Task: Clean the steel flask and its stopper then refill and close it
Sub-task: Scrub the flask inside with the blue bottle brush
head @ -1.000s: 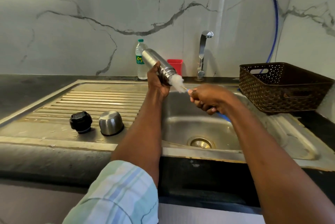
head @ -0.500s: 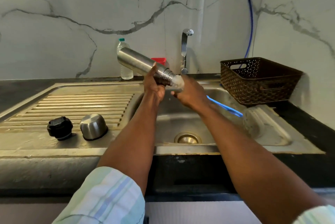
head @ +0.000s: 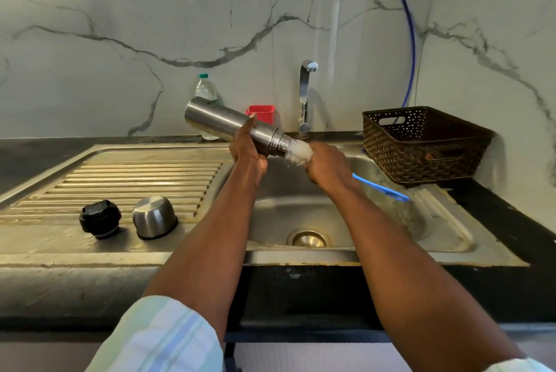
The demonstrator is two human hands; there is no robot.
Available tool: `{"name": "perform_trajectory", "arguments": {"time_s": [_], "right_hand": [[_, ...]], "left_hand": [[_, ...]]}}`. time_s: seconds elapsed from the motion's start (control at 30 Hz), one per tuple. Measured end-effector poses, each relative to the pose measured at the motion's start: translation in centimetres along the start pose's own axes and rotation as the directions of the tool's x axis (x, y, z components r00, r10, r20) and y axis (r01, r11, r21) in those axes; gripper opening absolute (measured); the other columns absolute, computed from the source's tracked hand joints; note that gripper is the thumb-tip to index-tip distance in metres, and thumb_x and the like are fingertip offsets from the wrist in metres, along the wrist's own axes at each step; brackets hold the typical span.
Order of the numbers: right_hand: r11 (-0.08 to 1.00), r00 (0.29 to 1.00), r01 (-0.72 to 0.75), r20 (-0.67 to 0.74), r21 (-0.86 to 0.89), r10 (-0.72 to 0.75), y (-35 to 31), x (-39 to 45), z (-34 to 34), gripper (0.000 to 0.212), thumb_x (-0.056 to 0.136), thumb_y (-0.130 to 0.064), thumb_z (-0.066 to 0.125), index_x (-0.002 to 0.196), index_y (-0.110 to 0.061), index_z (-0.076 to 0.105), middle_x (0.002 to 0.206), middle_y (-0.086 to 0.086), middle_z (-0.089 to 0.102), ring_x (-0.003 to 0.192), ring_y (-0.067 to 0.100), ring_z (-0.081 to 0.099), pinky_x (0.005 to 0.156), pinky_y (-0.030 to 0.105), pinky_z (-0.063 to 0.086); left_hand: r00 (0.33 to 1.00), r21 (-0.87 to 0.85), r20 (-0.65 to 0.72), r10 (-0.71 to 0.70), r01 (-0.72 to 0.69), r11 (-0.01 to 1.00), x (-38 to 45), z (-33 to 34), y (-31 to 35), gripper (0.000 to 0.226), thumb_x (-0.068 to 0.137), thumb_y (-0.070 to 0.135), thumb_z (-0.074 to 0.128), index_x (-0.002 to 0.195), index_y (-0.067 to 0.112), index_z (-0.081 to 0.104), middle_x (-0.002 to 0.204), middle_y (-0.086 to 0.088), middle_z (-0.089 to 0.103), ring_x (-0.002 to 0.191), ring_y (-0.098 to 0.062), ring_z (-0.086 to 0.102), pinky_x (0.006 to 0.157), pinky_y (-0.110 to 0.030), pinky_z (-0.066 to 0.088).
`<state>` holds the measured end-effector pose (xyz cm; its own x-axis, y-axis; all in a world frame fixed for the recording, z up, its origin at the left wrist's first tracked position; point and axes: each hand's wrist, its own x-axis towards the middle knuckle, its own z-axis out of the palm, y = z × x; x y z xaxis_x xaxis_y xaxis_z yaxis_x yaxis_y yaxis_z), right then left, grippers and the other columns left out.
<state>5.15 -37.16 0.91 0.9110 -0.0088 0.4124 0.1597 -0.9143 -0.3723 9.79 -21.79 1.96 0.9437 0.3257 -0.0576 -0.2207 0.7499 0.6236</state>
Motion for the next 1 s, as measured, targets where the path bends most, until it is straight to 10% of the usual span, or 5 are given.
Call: {"name": "perform_trajectory", "arguments": {"time_s": [0.27,0.5,1.0], "right_hand": [[1.000,0.991,0.022,0.130,0.015,-0.023,-2.1,-0.6,1.5,0.070,0.076,-0.039,0.079,0.129,-0.009,0.045,0.120,0.014,0.062,0.109,0.035,0.060,0.091,0.043,0.049],[0.947,0.983,0.009,0.173,0.321,-0.068,-2.5,-1.2,1.8,0.042,0.090,-0.024,0.064,0.124,-0.011,0.044,0.114,0.014,0.062,0.096,0.030,0.059,0.073,0.033,0.043],[0.953,0.974,0.125,0.147,0.277,-0.171,-3.5,-1.6,2.1,0.039,0.091,-0.019,0.062,0.126,-0.012,0.046,0.113,0.014,0.065,0.096,0.034,0.061,0.077,0.040,0.049]], "left_hand": [[0.999,0.085,0.042,-0.020,0.016,0.996,0.0,-1.2,0.0,0.052,0.068,0.004,0.081,0.114,0.003,0.058,0.103,-0.018,0.068,0.094,-0.034,0.067,0.092,-0.056,0.054],[0.994,0.154,0.080,0.079,-0.091,0.984,-0.7,0.2,1.2,0.067,0.066,0.005,0.083,0.127,0.002,0.053,0.102,-0.015,0.069,0.093,-0.034,0.068,0.087,-0.056,0.057],[0.993,0.055,-0.022,0.114,-0.113,0.992,0.3,-1.9,3.6,0.058,0.067,0.006,0.081,0.118,0.005,0.054,0.105,-0.017,0.067,0.096,-0.038,0.068,0.083,-0.059,0.057]]}}
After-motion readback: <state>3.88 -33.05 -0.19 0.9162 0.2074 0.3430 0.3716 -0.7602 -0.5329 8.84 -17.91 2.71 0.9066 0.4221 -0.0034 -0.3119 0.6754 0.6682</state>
